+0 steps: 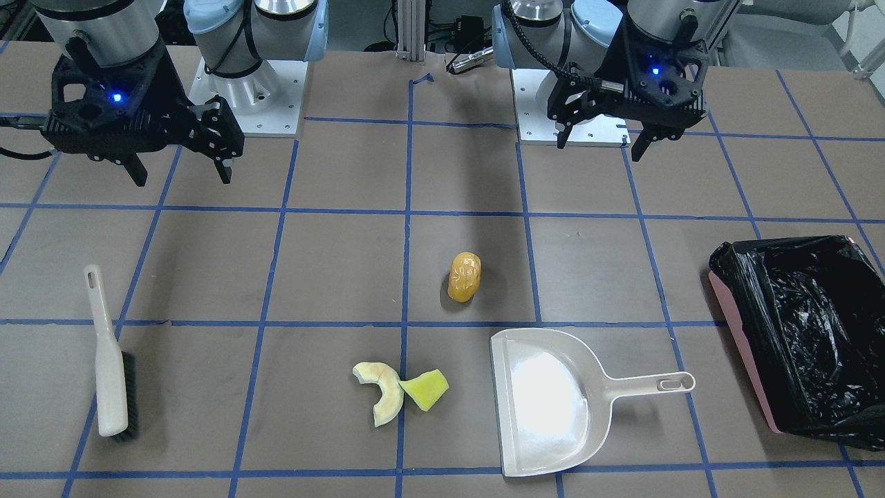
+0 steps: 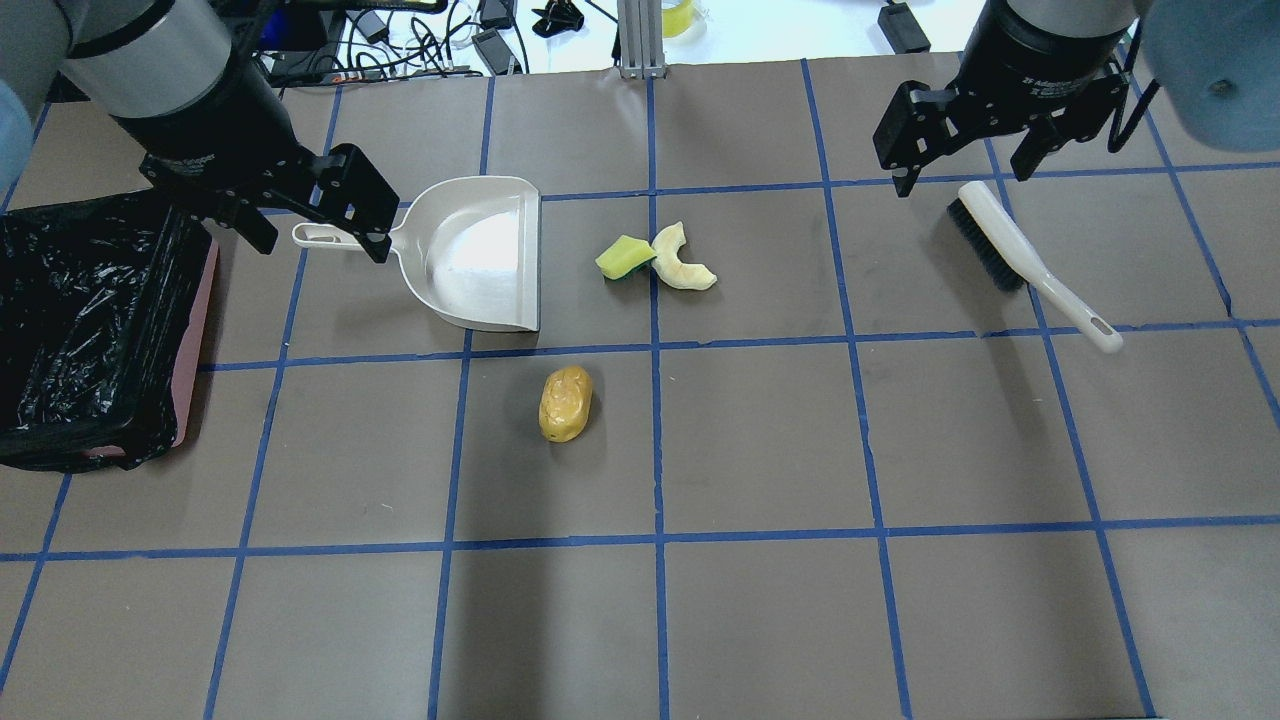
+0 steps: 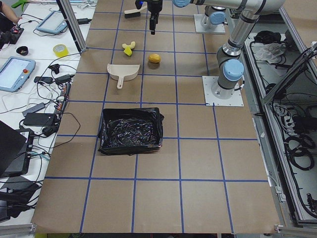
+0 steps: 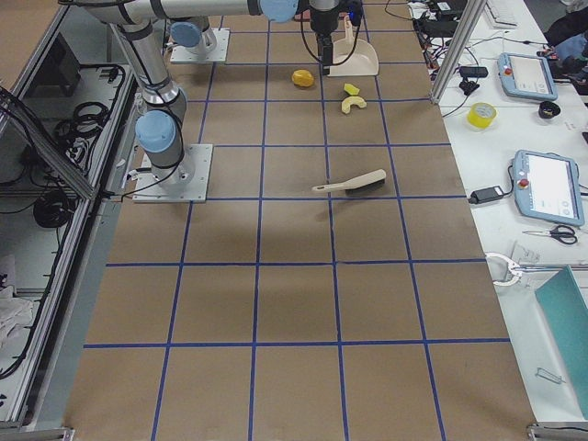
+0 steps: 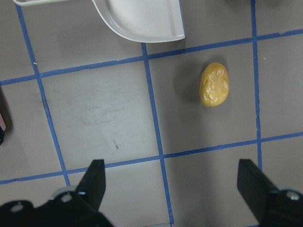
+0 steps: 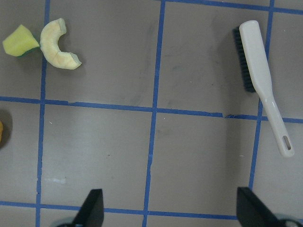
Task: Sweep and dump trash into bin
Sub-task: 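Grasp the white dustpan handle with the left gripper while the right reaches for the brush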
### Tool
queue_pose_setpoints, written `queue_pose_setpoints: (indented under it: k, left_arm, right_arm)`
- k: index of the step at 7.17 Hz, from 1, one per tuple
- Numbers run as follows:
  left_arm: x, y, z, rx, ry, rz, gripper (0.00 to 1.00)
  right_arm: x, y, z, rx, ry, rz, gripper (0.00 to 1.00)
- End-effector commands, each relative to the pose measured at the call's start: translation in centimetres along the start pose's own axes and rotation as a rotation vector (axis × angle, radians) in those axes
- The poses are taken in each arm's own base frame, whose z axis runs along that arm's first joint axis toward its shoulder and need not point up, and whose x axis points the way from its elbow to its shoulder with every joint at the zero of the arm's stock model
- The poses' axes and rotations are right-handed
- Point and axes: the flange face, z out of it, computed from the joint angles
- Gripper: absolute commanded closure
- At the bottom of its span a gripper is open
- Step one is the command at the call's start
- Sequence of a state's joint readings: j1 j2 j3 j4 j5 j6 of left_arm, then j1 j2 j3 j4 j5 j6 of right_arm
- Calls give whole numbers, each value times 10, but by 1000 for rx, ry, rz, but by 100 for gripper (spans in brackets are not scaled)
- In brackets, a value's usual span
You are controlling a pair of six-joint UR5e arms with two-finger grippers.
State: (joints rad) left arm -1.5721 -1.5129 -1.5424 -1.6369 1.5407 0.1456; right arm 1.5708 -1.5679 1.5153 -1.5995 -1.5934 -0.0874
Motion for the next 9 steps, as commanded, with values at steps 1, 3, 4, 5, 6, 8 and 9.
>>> queue_pose_setpoints:
  k: [1, 3, 4, 5, 6, 8, 9]
  left_arm:
    - [-4, -3, 5, -3, 1, -23, 0]
    - [-49, -34, 27, 1, 2, 171, 0]
    - [-67, -54, 51, -18, 7, 235, 0]
    - [-77, -82, 84, -14, 3, 376, 0]
    - [-89, -110, 115, 6, -9, 610, 0]
    - [-127, -149, 180, 20, -11, 877, 0]
    - [-133, -165, 205, 45, -37, 1040, 0]
  right_arm:
    - [1, 6, -6, 5, 12, 0, 0]
    - [10, 3, 4, -18, 8, -5, 0]
    - [20, -1, 7, -16, 0, -70, 0]
    - [58, -19, 32, -55, -4, -152, 0]
    - [113, -22, 40, -68, -11, -211, 0]
    - [194, -32, 80, -114, -44, -280, 0]
    - [218, -44, 98, -95, -11, -278, 0]
